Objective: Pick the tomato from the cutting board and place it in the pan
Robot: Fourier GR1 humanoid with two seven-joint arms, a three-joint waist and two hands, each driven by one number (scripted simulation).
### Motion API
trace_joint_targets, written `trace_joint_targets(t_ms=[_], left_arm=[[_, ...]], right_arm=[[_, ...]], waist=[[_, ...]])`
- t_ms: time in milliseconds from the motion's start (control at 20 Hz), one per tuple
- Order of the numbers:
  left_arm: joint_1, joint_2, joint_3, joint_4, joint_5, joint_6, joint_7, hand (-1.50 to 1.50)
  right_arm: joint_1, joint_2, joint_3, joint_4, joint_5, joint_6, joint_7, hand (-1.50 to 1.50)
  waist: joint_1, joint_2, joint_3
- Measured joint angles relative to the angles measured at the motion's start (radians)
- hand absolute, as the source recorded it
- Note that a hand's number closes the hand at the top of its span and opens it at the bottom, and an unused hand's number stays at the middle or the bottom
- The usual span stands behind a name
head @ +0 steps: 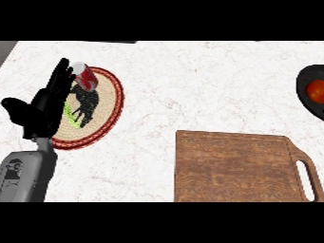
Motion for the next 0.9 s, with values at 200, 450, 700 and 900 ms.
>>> trace_joint_targets(t_ms=[200, 450, 700, 900], left_arm=[[0.015, -0.005, 0.001, -0.001, -0.005, 0.009, -0.004, 0.00], [0.035, 0.001, 0.012, -0.018, -0.002, 0.013, 0.003, 0.00], [0.063, 0.007, 0.020, -0.030, -0.002, 0.017, 0.003, 0.00], [0.079, 0.013, 0.029, -0.037, 0.001, 0.015, -0.001, 0.00]], right_arm=[[0.032, -0.065, -0.052, 0.039, -0.058, 0.150, -0.049, -1.50], [0.100, -0.155, -0.072, 0.058, -0.097, 0.288, -0.051, -1.50], [0.172, -0.223, -0.078, 0.042, -0.130, 0.358, -0.052, -1.50], [0.231, -0.264, -0.078, 0.023, -0.156, 0.389, -0.055, -1.50]], waist=[[-0.017, -0.004, -0.001], [-0.040, -0.014, -0.001], [-0.061, -0.023, -0.003], [-0.072, -0.028, -0.003]])
